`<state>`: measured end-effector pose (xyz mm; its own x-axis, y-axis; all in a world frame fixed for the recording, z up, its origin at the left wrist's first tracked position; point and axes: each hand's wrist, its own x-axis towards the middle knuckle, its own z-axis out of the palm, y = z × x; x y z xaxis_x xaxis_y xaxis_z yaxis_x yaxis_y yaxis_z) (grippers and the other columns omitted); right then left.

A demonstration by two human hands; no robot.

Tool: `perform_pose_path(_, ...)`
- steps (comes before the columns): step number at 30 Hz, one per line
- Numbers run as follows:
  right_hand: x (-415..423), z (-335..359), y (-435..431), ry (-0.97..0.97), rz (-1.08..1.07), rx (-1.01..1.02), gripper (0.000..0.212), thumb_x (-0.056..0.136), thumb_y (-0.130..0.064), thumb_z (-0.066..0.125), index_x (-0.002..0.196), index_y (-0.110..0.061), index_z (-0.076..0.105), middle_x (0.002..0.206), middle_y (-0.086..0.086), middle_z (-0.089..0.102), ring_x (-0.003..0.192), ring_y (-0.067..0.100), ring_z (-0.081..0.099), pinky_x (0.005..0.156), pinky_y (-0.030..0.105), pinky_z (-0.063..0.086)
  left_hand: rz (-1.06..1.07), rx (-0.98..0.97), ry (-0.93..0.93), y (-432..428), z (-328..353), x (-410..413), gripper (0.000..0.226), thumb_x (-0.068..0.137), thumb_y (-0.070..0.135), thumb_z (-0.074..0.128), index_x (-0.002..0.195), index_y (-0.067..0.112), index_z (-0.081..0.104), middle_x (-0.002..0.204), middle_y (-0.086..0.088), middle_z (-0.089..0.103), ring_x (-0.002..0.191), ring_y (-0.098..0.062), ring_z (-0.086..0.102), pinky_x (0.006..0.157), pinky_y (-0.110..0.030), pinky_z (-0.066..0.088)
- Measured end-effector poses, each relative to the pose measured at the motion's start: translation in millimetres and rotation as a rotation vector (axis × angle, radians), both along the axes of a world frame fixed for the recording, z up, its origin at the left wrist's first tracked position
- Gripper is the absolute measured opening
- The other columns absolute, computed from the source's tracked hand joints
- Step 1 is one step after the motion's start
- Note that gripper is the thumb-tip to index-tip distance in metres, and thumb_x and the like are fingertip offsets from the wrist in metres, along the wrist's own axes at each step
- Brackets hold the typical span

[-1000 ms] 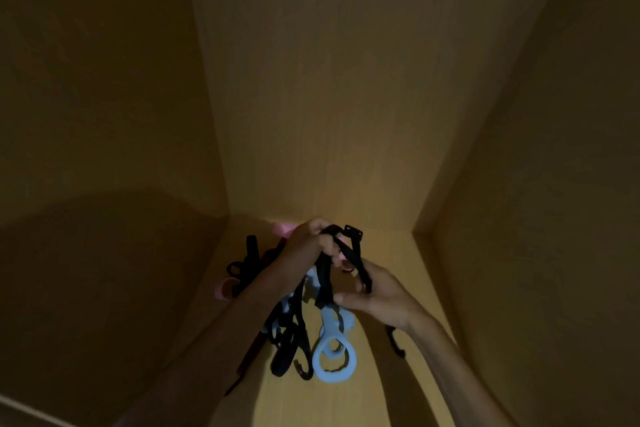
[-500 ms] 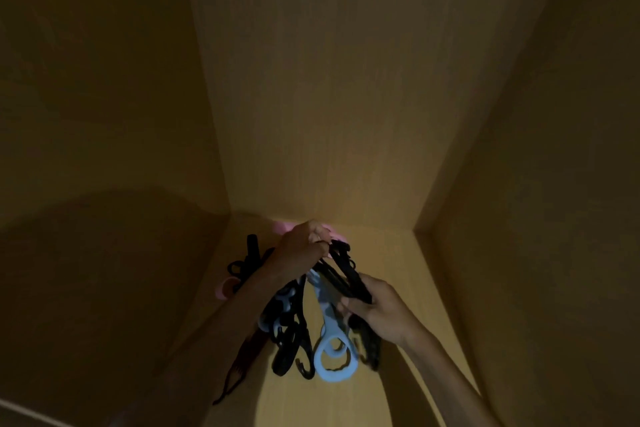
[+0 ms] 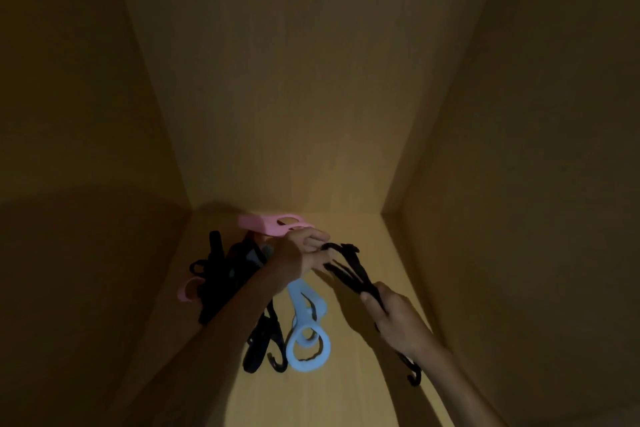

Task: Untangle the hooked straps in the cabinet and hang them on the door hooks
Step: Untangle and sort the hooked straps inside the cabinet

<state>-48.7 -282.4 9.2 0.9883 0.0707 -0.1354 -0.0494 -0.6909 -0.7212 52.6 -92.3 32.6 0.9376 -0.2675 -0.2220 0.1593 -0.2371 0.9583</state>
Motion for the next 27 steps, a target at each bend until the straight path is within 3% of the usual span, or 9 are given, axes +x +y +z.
perform_pose_path(4,0.3,-22.3,-28.8,0.015,-0.287,-0.260,0.023,0.100,-0.033,0.035,0.095,-0.015,0.047,0.067,-0.003,0.054,0.050,0.013,0.050,0.044,0.028,0.035,-0.054,0.044,0.099,-11.9,-11.8,-1.6,0.031,0.088,0.002,0.060,0.118,-0.001,0.053,0.109,-0.013,0.055,0.102,-0.026,0.054,0.088,-0.038,0.048)
perform_pose_path(7,1.3,-37.0,-40.0,0.055,-0.422,-0.479,0.025,0.100,-0.032,0.034,0.107,-0.012,0.046,0.098,0.007,0.064,0.086,0.025,0.066,0.069,0.034,0.050,-0.107,0.202,0.025,-10.3,-29.4,-7.1,0.009,0.089,0.005,0.059,0.095,0.011,0.060,0.104,-0.014,0.062,0.099,-0.028,0.061,0.084,-0.039,0.052)
perform_pose_path(9,-0.4,-44.2,-41.5,0.067,-0.451,-0.562,0.027,0.099,-0.032,0.038,0.114,-0.011,0.044,0.110,0.008,0.061,0.097,0.023,0.065,0.075,0.031,0.049,-0.124,0.299,-0.024,-7.6,-40.4,-10.7,0.016,0.087,0.007,0.057,0.082,0.021,0.061,0.102,-0.014,0.067,0.098,-0.026,0.064,0.083,-0.037,0.054)
perform_pose_path(12,-3.8,-52.8,-38.6,0.026,-0.474,-0.700,0.043,0.094,-0.043,0.046,0.118,-0.008,0.046,0.109,0.007,0.061,0.092,0.020,0.065,0.067,0.028,0.051,-0.148,0.386,-0.076,-1.7,-50.0,-15.7,0.015,0.087,0.007,0.056,0.081,0.020,0.062,0.098,-0.013,0.069,0.095,-0.025,0.065,0.082,-0.034,0.055)
perform_pose_path(15,-5.4,-63.6,-38.6,-0.043,-0.411,-0.788,0.064,0.068,-0.029,0.081,0.117,0.004,0.057,0.092,0.019,0.064,0.077,0.032,0.066,0.055,0.035,0.055,-0.160,0.423,-0.086,2.8,-59.0,-16.0,0.014,0.089,0.004,0.053,0.097,0.004,0.065,0.098,-0.016,0.066,0.096,-0.027,0.064,0.078,-0.028,0.052)
perform_pose_path(19,-4.5,-67.4,-42.9,-0.086,-0.403,-0.902,0.056,0.051,-0.002,0.085,0.102,0.010,0.066,0.085,0.026,0.063,0.076,0.041,0.063,0.056,0.042,0.056,-0.140,0.438,-0.082,7.3,-64.5,-14.9,0.017,0.091,0.002,0.050,0.101,-0.001,0.063,0.097,-0.014,0.064,0.090,-0.020,0.060,0.067,-0.012,0.045)
perform_pose_path(21,-5.7,-68.9,-43.6,-0.027,-0.385,-0.942,0.046,0.047,0.005,0.084,0.091,0.009,0.069,0.086,0.026,0.064,0.078,0.042,0.064,0.060,0.044,0.058,-0.146,0.437,-0.084,9.3,-65.2,-14.4,0.016,0.091,0.001,0.050,0.099,-0.002,0.063,0.091,-0.011,0.063,0.091,-0.022,0.060,0.074,-0.018,0.049)
perform_pose_path(24,-4.7,-67.4,-40.1,0.096,-0.379,-0.966,0.050,0.065,-0.005,0.076,0.112,0.005,0.063,0.107,0.023,0.061,0.098,0.037,0.060,0.074,0.042,0.056,-0.152,0.447,-0.093,15.7,-65.3,-14.8,0.013,0.091,0.001,0.050,0.094,0.003,0.062,0.078,0.001,0.057,0.089,-0.022,0.060,0.073,-0.016,0.048)
perform_pose_path(27,-0.8,-52.2,-31.6,0.065,-0.388,-0.942,0.074,0.055,-0.017,0.083,0.121,0.003,0.057,0.113,0.024,0.057,0.100,0.039,0.055,0.074,0.046,0.051,-0.127,0.445,-0.072,27.8,-56.2,-14.6,0.012,0.091,0.005,0.050,0.089,0.013,0.058,0.084,-0.006,0.061,0.087,-0.025,0.061,0.069,-0.022,0.049)
